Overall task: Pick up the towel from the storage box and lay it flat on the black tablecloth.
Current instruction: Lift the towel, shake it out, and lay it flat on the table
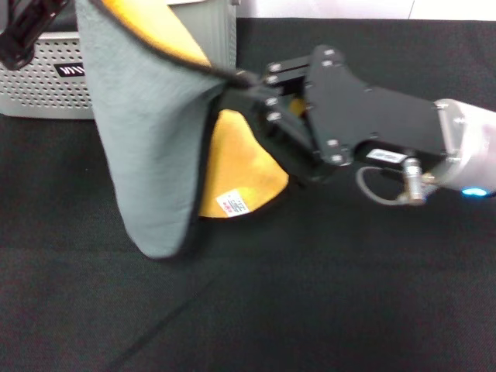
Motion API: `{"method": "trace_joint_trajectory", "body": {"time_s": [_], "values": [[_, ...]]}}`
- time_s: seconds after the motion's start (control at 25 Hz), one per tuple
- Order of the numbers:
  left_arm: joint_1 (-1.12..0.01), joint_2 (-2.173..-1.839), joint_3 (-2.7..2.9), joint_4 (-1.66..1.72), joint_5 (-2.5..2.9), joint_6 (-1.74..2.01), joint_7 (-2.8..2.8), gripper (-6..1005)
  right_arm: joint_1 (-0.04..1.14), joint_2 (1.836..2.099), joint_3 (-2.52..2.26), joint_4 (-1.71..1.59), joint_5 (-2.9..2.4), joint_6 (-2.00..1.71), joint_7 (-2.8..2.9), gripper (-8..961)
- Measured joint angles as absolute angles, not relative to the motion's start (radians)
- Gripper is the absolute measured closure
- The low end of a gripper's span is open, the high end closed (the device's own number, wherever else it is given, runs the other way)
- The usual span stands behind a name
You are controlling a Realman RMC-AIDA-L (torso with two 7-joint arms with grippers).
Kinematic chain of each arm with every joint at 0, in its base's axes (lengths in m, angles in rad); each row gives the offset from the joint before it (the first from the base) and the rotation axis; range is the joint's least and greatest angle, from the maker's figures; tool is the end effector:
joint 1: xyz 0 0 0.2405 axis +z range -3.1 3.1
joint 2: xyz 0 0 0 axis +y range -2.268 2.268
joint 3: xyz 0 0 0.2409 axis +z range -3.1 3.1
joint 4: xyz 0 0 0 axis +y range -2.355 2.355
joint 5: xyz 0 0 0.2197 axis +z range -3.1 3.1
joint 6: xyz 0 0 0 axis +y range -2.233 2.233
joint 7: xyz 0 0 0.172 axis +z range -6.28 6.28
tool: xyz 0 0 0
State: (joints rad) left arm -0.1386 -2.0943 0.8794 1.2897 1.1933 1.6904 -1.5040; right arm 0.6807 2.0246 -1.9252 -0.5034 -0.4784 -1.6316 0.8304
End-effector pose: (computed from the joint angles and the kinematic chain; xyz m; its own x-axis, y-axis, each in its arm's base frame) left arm -0.1713 0.2885 0.1321 0.5612 -0.1698 0.8101 0.3133 -0.8623 -0.3979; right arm 0.0708 0.3050 -0.0530 0.4042 0.0975 -0.9094 0.0780 -0.9944 -0.0719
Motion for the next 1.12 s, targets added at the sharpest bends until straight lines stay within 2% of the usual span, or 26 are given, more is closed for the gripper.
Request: {"method": "trace_joint_trajectory", "body": {"time_s": [0.24, 0.44, 1.12], "values": [[-0.130, -2.092, 0.867, 1.219, 1.214, 1.708, -1.451, 968, 0.595, 2.002, -1.824, -0.572, -0.529, -1.668, 0.872, 949], [-0.145, -2.091, 0.872, 1.166, 1.262, 1.771, -1.425, 967, 0.599, 1.982, -1.666, -0.603, -0.656, -1.653, 0.980, 949], [-0.219, -2.090, 0.915, 0.998, 1.434, 1.845, -1.353, 966, 0.685, 1.988, -1.393, -0.996, -1.098, -1.421, 1.247, 949]]}}
